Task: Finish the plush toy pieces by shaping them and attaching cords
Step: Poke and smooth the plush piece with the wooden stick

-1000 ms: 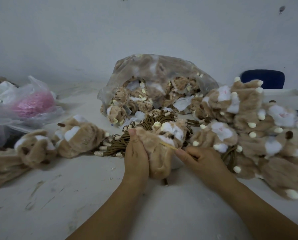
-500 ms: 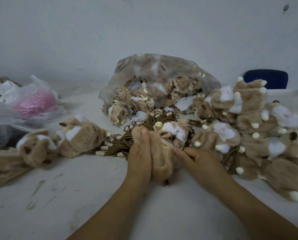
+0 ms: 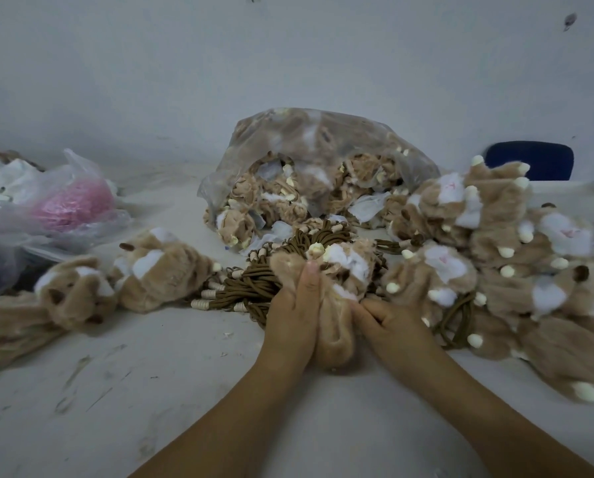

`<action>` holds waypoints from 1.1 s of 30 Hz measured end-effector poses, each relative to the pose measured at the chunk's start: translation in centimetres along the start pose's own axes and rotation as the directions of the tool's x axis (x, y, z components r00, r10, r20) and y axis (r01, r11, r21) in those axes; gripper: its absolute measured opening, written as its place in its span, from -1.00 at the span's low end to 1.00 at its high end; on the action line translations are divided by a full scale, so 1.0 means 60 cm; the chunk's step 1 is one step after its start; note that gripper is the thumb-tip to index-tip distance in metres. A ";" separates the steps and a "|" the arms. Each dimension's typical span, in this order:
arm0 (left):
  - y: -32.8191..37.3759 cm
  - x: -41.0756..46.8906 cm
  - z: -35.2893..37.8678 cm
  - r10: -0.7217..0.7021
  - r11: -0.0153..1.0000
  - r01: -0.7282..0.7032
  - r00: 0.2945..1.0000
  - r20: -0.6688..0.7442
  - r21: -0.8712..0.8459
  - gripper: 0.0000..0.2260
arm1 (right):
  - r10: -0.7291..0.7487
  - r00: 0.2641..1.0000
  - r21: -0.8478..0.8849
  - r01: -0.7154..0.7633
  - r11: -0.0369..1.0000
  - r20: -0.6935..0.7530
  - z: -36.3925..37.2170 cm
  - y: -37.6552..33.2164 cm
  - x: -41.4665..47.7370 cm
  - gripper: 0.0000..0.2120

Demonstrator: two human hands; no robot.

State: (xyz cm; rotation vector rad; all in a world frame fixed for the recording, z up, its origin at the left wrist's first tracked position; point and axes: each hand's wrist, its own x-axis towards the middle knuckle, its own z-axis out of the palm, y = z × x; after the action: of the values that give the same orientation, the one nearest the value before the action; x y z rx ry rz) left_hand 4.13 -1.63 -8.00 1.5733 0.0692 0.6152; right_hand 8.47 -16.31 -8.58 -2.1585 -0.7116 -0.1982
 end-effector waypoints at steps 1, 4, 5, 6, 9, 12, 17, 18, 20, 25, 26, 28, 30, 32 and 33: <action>0.000 -0.001 0.002 -0.018 1.000 0.018 1.000 -0.003 0.011 -0.58 | 0.029 1.000 0.053 -0.030 0.998 0.011 0.007 -0.001 -0.002 -0.56; -0.002 -0.003 0.003 -0.069 0.997 0.070 0.997 -0.023 0.042 -0.52 | 0.064 0.997 0.113 -0.068 0.991 0.043 0.012 -0.005 -0.005 -0.55; -0.003 -0.002 0.001 -0.077 0.996 0.078 0.996 -0.035 0.035 -0.49 | 0.050 0.998 0.087 -0.054 0.995 0.047 0.011 -0.005 -0.004 -0.54; -0.007 0.000 0.000 -0.072 0.997 0.074 0.996 -0.048 0.021 -0.47 | 0.031 0.999 0.048 -0.032 0.998 0.042 0.008 -0.005 -0.004 -0.52; -0.007 0.007 -0.010 -0.004 1.000 0.004 0.996 -0.088 -0.005 -0.65 | -0.014 1.000 -0.097 0.013 0.995 -0.012 -0.003 -0.003 -0.003 -0.41; -0.010 0.012 -0.023 0.058 0.998 -0.053 0.988 -0.146 0.043 -0.75 | -0.064 0.998 -0.308 0.054 0.950 -0.021 -0.007 -0.003 -0.006 -0.41; -0.008 0.012 -0.020 0.106 0.993 -0.085 0.956 -0.274 0.087 -0.76 | -0.088 0.994 -0.419 0.054 0.906 -0.063 0.003 0.000 -0.011 -0.41; -0.010 0.014 -0.020 0.103 0.994 -0.085 0.951 -0.292 0.075 -0.75 | -0.083 0.995 -0.424 0.049 0.904 -0.063 0.005 -0.001 -0.012 -0.41; -0.013 0.017 -0.020 0.103 0.994 -0.089 0.937 -0.333 0.057 -0.74 | -0.087 0.994 -0.427 0.051 0.903 -0.064 0.009 -0.002 -0.013 -0.41; -0.019 0.023 -0.022 0.115 0.992 -0.127 0.935 -0.335 -0.014 -0.72 | -0.084 0.992 -0.378 0.044 0.925 -0.090 0.016 -0.004 -0.017 -0.44; -0.021 0.024 -0.022 0.070 0.995 -0.089 0.940 -0.334 -0.042 -0.69 | -0.073 0.993 -0.353 0.037 0.935 -0.089 0.018 -0.005 -0.017 -0.44; -0.019 0.026 -0.024 -0.082 0.987 0.033 0.947 -0.311 -0.159 -0.60 | -0.045 0.995 -0.296 0.018 0.955 -0.084 0.022 -0.004 -0.019 -0.44; -0.017 0.025 -0.027 -0.252 0.905 0.183 0.958 -0.137 -0.383 -0.48 | -0.006 0.997 -0.210 -0.009 0.978 -0.071 0.025 -0.006 -0.019 -0.44; -0.010 0.017 -0.020 -0.334 0.835 0.318 0.941 0.046 -0.448 -0.33 | 0.035 0.997 -0.084 -0.041 0.996 -0.070 0.031 -0.010 -0.018 -0.45; -0.010 0.012 -0.013 -0.331 0.843 0.339 0.939 0.093 -0.418 -0.28 | 0.057 0.996 -0.018 -0.058 0.998 -0.075 0.033 -0.013 -0.017 -0.45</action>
State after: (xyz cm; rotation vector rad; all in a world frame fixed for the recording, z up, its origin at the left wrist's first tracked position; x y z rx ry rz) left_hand 4.59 -0.54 -8.35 1.1000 0.1808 0.3095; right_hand 7.03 -14.86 -9.71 -2.1760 -0.6066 -0.2554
